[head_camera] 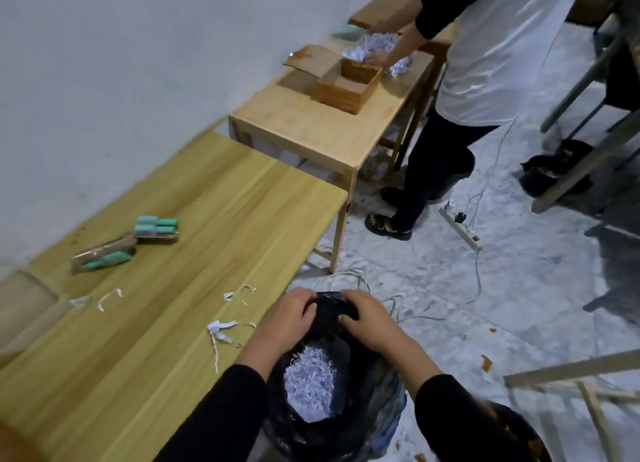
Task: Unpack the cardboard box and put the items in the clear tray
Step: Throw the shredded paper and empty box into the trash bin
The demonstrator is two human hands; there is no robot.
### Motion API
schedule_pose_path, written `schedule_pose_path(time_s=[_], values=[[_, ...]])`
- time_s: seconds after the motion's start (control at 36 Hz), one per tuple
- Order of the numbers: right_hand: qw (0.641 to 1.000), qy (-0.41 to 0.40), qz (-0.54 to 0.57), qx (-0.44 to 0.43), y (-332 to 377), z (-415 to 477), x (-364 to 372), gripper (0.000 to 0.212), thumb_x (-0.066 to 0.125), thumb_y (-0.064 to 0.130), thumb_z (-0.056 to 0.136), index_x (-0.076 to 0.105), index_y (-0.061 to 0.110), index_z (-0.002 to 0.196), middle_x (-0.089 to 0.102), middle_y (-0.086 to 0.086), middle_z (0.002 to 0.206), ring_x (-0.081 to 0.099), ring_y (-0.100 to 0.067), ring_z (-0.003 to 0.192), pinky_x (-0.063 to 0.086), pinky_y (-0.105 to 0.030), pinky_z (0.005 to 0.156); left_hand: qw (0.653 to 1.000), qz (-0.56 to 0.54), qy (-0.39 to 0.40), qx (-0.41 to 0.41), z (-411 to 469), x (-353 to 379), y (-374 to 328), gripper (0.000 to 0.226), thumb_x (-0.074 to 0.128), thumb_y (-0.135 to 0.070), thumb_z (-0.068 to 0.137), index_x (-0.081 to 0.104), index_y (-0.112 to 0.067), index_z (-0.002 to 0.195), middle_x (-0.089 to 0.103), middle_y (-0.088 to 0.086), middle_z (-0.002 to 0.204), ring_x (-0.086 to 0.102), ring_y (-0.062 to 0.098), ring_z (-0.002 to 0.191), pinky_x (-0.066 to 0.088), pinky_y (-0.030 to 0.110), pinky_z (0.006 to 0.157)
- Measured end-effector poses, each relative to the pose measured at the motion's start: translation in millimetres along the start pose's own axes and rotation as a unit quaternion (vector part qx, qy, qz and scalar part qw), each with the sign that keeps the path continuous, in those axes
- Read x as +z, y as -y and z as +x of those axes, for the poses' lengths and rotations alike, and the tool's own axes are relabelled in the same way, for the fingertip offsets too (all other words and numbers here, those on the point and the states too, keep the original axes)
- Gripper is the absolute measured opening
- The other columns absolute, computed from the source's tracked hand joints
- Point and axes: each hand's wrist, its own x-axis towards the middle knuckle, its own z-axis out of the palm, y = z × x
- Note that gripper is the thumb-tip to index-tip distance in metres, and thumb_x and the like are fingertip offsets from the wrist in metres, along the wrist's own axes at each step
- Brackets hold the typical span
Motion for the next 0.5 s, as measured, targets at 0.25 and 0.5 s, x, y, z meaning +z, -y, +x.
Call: schedule_pose_path(time_s=[0.25,0.5], values=[[0.988,0.013,0.016,-0.155,106,24,34,0.067,0.047,0.049,0.090,0.017,0.025,0.145,0.018,0.004,0.153,0.023,-0.015,0.140,0.031,-0.032,0.109,0.957,-0.028,-0.241,-0.156,-56,-75,89,0.036,0.035,-0.036,0.097,0.049,-0.022,0.127,0.054,-0.002,0.127,0.054,0.014,0.110,0.047,0.035,0.090],[0.960,0.012,-0.175,-0.218,142,42,112,0.116,0.035,0.083,0.068,-0.010,0.010,0.146,-0.015,-0.013,0.156,-0.018,-0.022,0.143,0.004,-0.040,0.120,0.872,0.072,-0.328,-0.355,-146,-70,195,0.044,0.042,-0.031,0.095,0.043,-0.006,0.132,0.045,0.016,0.140,0.040,0.032,0.130,0.038,0.047,0.105]])
